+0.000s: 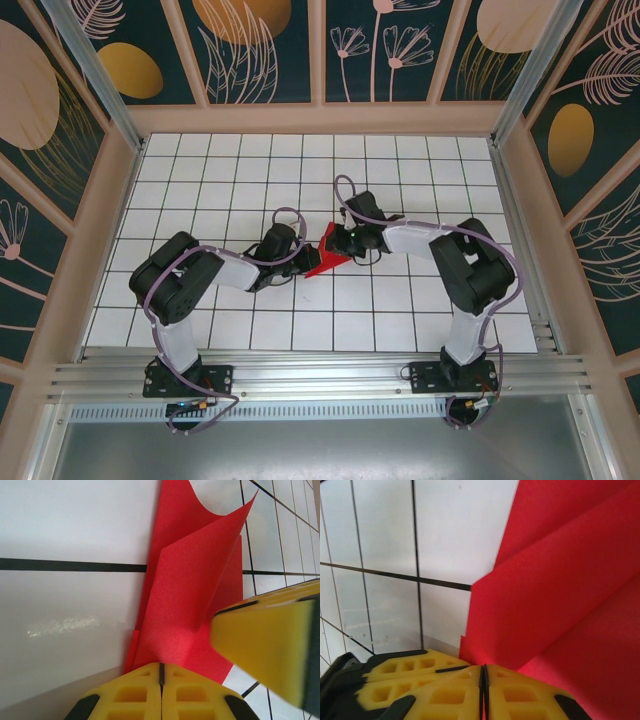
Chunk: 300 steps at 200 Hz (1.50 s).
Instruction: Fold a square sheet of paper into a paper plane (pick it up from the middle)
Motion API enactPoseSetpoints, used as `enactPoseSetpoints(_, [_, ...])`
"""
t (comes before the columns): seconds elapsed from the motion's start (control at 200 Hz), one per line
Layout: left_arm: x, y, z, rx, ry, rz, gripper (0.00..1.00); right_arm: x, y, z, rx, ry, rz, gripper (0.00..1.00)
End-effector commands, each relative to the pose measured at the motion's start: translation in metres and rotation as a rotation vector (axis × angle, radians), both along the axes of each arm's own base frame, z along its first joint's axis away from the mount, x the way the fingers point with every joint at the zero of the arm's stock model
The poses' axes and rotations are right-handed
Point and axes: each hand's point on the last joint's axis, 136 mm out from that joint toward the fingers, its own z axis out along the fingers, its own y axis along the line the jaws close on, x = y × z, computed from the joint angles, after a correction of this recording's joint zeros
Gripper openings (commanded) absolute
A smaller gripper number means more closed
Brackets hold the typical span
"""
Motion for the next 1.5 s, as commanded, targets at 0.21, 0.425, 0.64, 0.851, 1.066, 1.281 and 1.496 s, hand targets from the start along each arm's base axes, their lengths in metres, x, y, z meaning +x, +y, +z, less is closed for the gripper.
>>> enactPoseSetpoints(0.21, [-0.026, 0.021, -0.046, 0.131, 0.143, -0.02, 0.07, 0.001, -0.017, -0.028, -0.039, 0.036, -0.037, 0.11])
enactPoseSetpoints(0.425, [-0.028, 0.02, -0.046, 0.132, 0.137, -0.04, 0.07, 0.0, -0.023, -0.031, -0.047, 0.05, -0.071, 0.11])
enactPoseSetpoints(0.64, [-0.028, 0.021, -0.048, 0.146, 0.146, -0.04, 0.08, 0.007, -0.014, -0.007, -0.002, -0.009, -0.041, 0.11])
enactPoseSetpoints(0.851, [-0.027, 0.023, -0.05, 0.157, 0.154, -0.027, 0.08, 0.003, 0.002, 0.018, 0.08, -0.056, 0.045, 0.11])
enactPoseSetpoints(1.066, [-0.027, 0.023, -0.052, 0.158, 0.158, -0.028, 0.08, 0.0, 0.005, -0.007, 0.051, -0.005, 0.055, 0.11])
enactPoseSetpoints(1.281, [-0.031, 0.024, -0.054, 0.168, 0.17, -0.04, 0.08, 0.009, -0.003, -0.023, 0.002, 0.008, 0.033, 0.11])
enactPoseSetpoints(1.496, [-0.04, 0.03, -0.062, 0.199, 0.191, -0.062, 0.08, 0.024, -0.018, -0.024, -0.003, -0.002, -0.006, 0.11])
